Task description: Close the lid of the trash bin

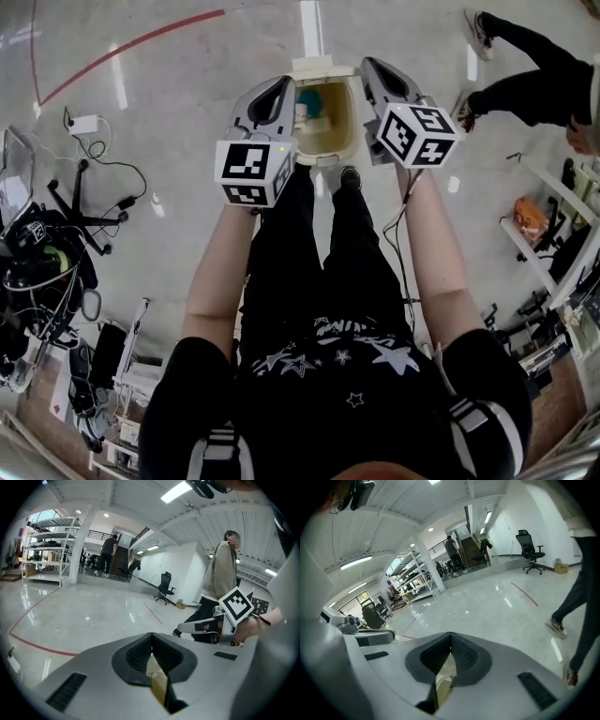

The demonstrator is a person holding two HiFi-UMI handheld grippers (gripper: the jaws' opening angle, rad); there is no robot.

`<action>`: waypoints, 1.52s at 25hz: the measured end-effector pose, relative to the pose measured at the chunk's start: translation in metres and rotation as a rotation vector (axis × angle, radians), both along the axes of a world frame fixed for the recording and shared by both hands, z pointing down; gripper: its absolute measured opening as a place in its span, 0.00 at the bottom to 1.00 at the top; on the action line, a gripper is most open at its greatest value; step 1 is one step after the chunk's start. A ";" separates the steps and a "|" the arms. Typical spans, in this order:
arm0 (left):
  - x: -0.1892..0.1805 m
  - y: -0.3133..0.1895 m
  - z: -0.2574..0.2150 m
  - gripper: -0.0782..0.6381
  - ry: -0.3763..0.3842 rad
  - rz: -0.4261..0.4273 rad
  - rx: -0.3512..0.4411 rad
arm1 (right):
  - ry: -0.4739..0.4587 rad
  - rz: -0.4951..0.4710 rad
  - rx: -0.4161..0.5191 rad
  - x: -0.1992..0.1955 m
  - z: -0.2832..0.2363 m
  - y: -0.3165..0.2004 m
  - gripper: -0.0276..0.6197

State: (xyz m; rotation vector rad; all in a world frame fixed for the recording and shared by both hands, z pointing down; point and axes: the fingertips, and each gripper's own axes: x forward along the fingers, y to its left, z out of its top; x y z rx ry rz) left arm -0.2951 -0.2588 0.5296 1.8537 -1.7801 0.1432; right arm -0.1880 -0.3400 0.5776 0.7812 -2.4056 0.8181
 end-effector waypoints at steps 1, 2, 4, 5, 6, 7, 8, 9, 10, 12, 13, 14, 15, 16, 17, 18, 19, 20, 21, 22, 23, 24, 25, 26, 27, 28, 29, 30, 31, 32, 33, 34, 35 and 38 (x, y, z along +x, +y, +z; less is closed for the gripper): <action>-0.001 0.000 0.005 0.13 0.001 0.002 -0.007 | 0.007 0.000 -0.002 0.000 0.003 -0.001 0.05; -0.002 0.000 0.010 0.13 0.001 0.004 -0.014 | 0.017 0.000 -0.004 0.000 0.007 -0.002 0.05; -0.003 -0.003 0.019 0.13 0.000 0.012 -0.025 | 0.045 -0.008 -0.014 -0.002 0.013 -0.004 0.05; -0.005 -0.005 0.023 0.13 -0.002 0.015 -0.028 | 0.058 -0.016 -0.021 -0.004 0.017 -0.005 0.05; -0.007 -0.007 0.027 0.13 -0.002 0.018 -0.029 | 0.071 -0.025 -0.030 -0.006 0.021 -0.005 0.05; -0.008 -0.009 0.030 0.13 -0.002 0.020 -0.030 | 0.083 -0.034 -0.041 -0.008 0.025 -0.004 0.05; -0.009 -0.010 0.034 0.13 -0.001 0.021 -0.031 | 0.092 -0.040 -0.052 -0.009 0.029 -0.004 0.05; -0.008 -0.011 0.037 0.13 0.000 0.024 -0.034 | 0.095 -0.041 -0.063 -0.009 0.031 -0.003 0.05; -0.007 -0.012 0.039 0.12 0.002 0.026 -0.036 | 0.093 -0.041 -0.072 -0.009 0.033 -0.002 0.05; -0.004 -0.012 0.042 0.13 0.005 0.031 -0.040 | 0.086 -0.043 -0.090 -0.007 0.034 0.000 0.05; -0.002 -0.012 0.043 0.13 0.006 0.034 -0.042 | 0.085 -0.048 -0.100 -0.007 0.034 0.002 0.05; 0.000 -0.011 0.045 0.13 0.007 0.038 -0.045 | 0.084 -0.053 -0.108 -0.006 0.035 0.005 0.05; 0.001 -0.010 0.047 0.13 0.008 0.041 -0.049 | 0.085 -0.059 -0.115 -0.005 0.036 0.008 0.05; 0.003 -0.008 0.048 0.12 0.010 0.043 -0.054 | 0.087 -0.064 -0.121 -0.003 0.038 0.012 0.05; 0.004 -0.005 0.050 0.12 0.011 0.045 -0.059 | 0.092 -0.070 -0.129 -0.001 0.040 0.018 0.05; 0.006 -0.003 0.051 0.13 0.012 0.046 -0.063 | 0.101 -0.075 -0.140 0.003 0.044 0.024 0.05; 0.008 -0.001 0.052 0.13 0.011 0.048 -0.067 | 0.111 -0.078 -0.152 0.007 0.048 0.031 0.05; 0.010 0.002 0.053 0.13 0.010 0.050 -0.072 | 0.115 -0.075 -0.165 0.012 0.053 0.038 0.05; 0.012 0.004 0.054 0.12 0.009 0.052 -0.077 | 0.112 -0.068 -0.177 0.017 0.057 0.045 0.05; 0.015 0.007 0.056 0.13 0.009 0.054 -0.083 | 0.106 -0.058 -0.189 0.023 0.061 0.052 0.05; 0.017 0.010 0.057 0.13 0.009 0.056 -0.089 | 0.099 -0.049 -0.200 0.028 0.063 0.058 0.05; 0.020 0.013 0.058 0.13 0.010 0.058 -0.096 | 0.093 -0.043 -0.211 0.033 0.066 0.064 0.05; 0.024 0.017 0.060 0.13 0.013 0.060 -0.104 | 0.090 -0.040 -0.223 0.037 0.069 0.071 0.05; 0.028 0.021 0.062 0.12 0.015 0.062 -0.113 | 0.092 -0.040 -0.233 0.041 0.071 0.077 0.05; 0.032 0.026 0.064 0.13 0.017 0.064 -0.124 | 0.098 -0.042 -0.242 0.045 0.075 0.083 0.05; 0.036 0.030 0.066 0.13 0.019 0.066 -0.134 | 0.108 -0.046 -0.249 0.049 0.078 0.090 0.05; 0.040 0.035 0.068 0.12 0.021 0.068 -0.144 | 0.117 -0.051 -0.253 0.051 0.081 0.096 0.05; 0.044 0.040 0.070 0.13 0.022 0.070 -0.154 | 0.123 -0.055 -0.257 0.054 0.083 0.101 0.05; 0.048 0.045 0.072 0.12 0.022 0.071 -0.164 | 0.126 -0.060 -0.260 0.056 0.085 0.107 0.05; 0.053 0.050 0.075 0.13 0.021 0.070 -0.174 | 0.126 -0.065 -0.262 0.058 0.087 0.111 0.05; 0.058 0.055 0.077 0.13 0.020 0.069 -0.183 | 0.124 -0.071 -0.265 0.061 0.089 0.115 0.05; 0.063 0.060 0.079 0.13 0.019 0.067 -0.191 | 0.122 -0.078 -0.267 0.064 0.091 0.118 0.05; 0.068 0.064 0.081 0.13 0.018 0.064 -0.199 | 0.121 -0.085 -0.270 0.067 0.093 0.121 0.05; 0.084 0.077 0.086 0.12 0.012 0.057 -0.217 | 0.121 -0.106 -0.281 0.077 0.101 0.131 0.05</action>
